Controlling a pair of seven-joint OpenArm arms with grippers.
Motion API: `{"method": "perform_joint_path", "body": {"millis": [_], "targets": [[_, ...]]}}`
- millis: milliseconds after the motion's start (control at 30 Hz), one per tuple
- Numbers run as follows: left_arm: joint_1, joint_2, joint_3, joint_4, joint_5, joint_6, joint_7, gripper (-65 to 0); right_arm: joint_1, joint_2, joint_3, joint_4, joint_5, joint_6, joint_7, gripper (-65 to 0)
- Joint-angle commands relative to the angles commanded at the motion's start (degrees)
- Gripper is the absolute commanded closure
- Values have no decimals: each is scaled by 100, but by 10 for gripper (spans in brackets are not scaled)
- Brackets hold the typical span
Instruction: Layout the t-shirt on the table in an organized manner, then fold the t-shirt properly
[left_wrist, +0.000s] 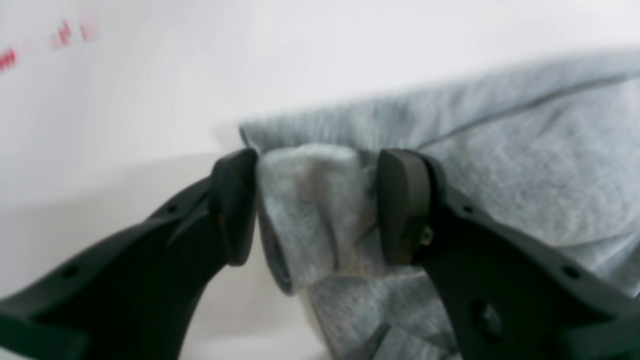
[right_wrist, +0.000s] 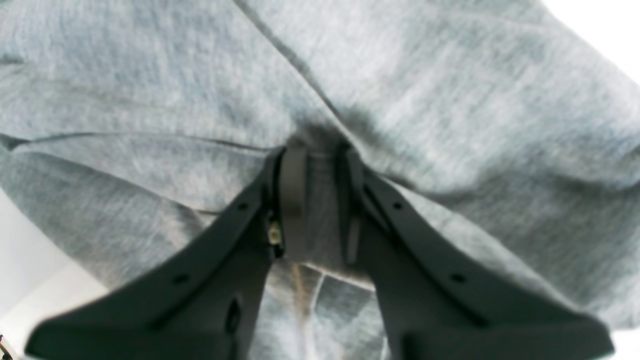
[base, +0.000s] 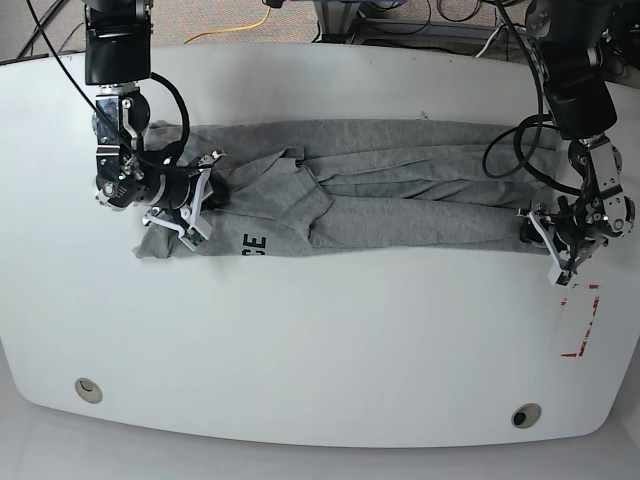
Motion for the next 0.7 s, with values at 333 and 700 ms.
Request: {"method": "perform_joint_path", "body": {"millis": [333, 700], "targets": [[9, -44, -18, 97, 0, 0, 9, -43, 18, -97, 0, -9, -18, 0, 0, -98], [809, -176, -26, 1688, -18, 0, 484, -43, 26, -105, 0, -18, -9, 0, -9, -98]]}}
